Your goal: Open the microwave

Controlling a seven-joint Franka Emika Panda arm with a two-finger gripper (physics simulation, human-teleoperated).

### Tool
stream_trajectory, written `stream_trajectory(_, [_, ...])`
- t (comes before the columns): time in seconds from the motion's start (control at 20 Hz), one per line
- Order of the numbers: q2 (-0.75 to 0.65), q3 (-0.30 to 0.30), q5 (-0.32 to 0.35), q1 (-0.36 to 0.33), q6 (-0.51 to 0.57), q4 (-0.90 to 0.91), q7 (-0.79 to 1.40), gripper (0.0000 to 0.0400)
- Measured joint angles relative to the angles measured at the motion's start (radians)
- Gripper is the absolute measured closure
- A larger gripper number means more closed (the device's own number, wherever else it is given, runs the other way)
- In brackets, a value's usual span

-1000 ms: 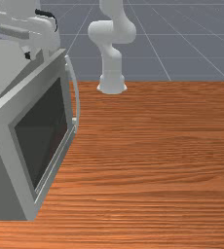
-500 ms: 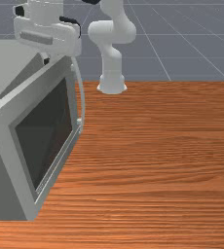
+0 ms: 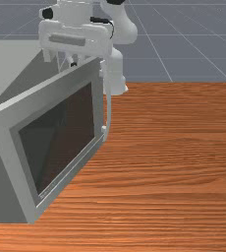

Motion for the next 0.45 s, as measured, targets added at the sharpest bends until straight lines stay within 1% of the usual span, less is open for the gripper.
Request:
stream_trajectory(0.1, [0.005,0.044,-0.004,-0.010,0.017,0.001,-0.001,0.0400])
stream_trajectory(0.2, [0.047,0.084,-0.013,0.009,0.002,0.057,0.005,0.0400])
stream_trajectory(0.35, [0.180,0.125,-0.029,0.070,-0.031,0.235,0.017,0.0400])
stream_trajectory(0.45, [0.279,0.134,-0.035,0.099,-0.076,0.379,0.019,0.0400])
